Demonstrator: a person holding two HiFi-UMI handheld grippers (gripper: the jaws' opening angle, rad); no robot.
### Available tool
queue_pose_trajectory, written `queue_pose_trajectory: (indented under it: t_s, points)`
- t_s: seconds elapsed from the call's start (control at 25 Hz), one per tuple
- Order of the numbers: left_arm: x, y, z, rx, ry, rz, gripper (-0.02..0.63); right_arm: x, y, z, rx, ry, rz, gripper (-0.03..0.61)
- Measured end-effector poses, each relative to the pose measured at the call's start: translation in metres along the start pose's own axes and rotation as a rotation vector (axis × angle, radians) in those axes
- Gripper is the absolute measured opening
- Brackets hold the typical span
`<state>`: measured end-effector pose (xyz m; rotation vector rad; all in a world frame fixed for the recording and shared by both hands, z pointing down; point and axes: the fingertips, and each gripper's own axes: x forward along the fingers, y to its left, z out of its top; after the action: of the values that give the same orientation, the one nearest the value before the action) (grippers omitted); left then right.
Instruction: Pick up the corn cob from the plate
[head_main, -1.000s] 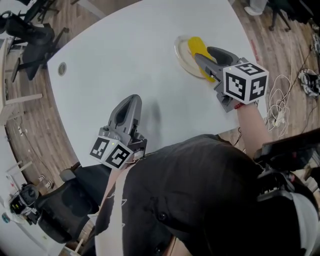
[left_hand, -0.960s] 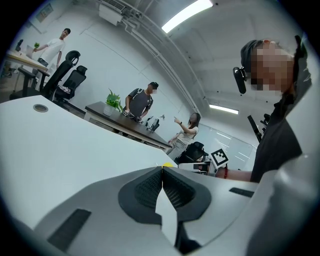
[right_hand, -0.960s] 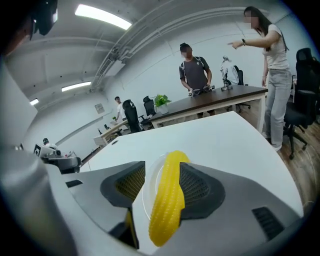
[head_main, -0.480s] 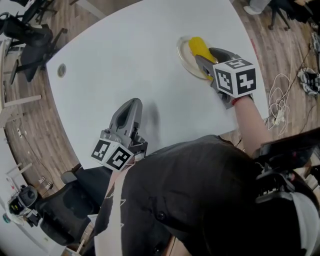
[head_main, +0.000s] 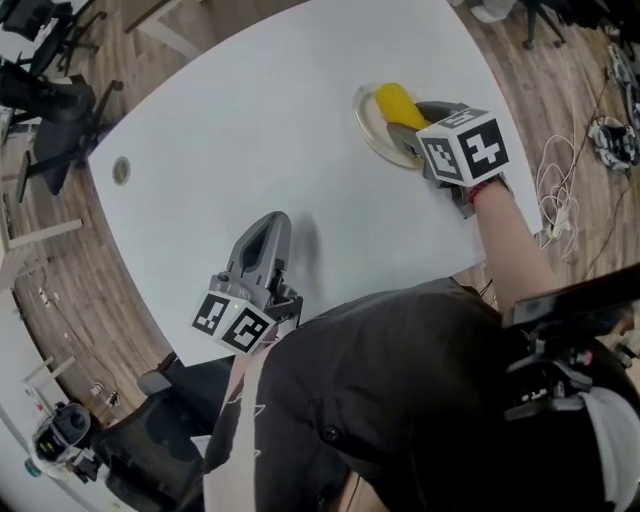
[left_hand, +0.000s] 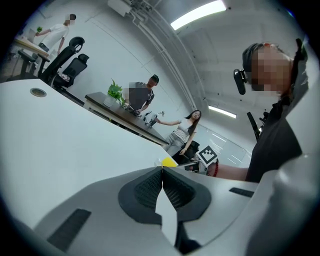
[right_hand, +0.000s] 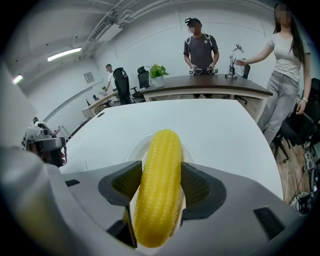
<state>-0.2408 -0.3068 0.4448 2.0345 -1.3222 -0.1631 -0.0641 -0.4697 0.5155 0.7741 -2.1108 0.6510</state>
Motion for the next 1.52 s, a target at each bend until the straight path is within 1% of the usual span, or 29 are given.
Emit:
queue_pose_trajectory:
  t_s: [0.16, 0.24, 0.36, 0.48, 0.64, 0.84, 1.04, 1.24, 1.36, 1.52]
  points:
    - [0.017, -0.006, 0.001, -0.027, 0.078, -0.1, 0.015, 0.004, -0.001, -0.002, 0.035, 0.036, 0.033, 0.255]
    - [0.026, -0.01, 0.006, -0.014, 0.083, -0.144, 0.015, 0.004, -0.004, -0.001, 0.058, 0.038, 0.028, 0.253]
    - [0.032, -0.012, 0.009, -0.003, 0.069, -0.15, 0.015, 0.004, -0.005, -0.003, 0.049, 0.05, 0.008, 0.253]
    - [0.031, -0.018, 0.008, 0.002, 0.056, -0.122, 0.015, 0.004, -0.006, -0.003, 0.015, 0.052, -0.008, 0.253]
    - [0.02, -0.034, 0.006, -0.016, 0.018, -0.075, 0.015, 0.001, -0.006, -0.006, -0.005, 0.032, -0.013, 0.253]
    - [-0.001, -0.055, -0.005, -0.031, -0.067, 0.032, 0.015, -0.004, -0.011, -0.008, -0.023, -0.038, 0.027, 0.255]
    - [-0.038, -0.074, -0.018, -0.039, -0.134, 0.147, 0.015, -0.003, -0.005, -0.008, -0.079, -0.028, 0.076, 0.255]
    - [-0.068, -0.089, -0.029, -0.061, -0.181, 0.241, 0.015, -0.007, -0.005, -0.005, -0.095, -0.026, 0.096, 0.253]
    - [-0.089, -0.094, -0.033, -0.087, -0.214, 0.282, 0.015, -0.006, -0.003, -0.003, -0.101, -0.022, 0.098, 0.253]
    - [-0.116, -0.095, -0.036, -0.12, -0.278, 0.305, 0.015, -0.008, 0.0, 0.0, -0.101, -0.051, 0.063, 0.252]
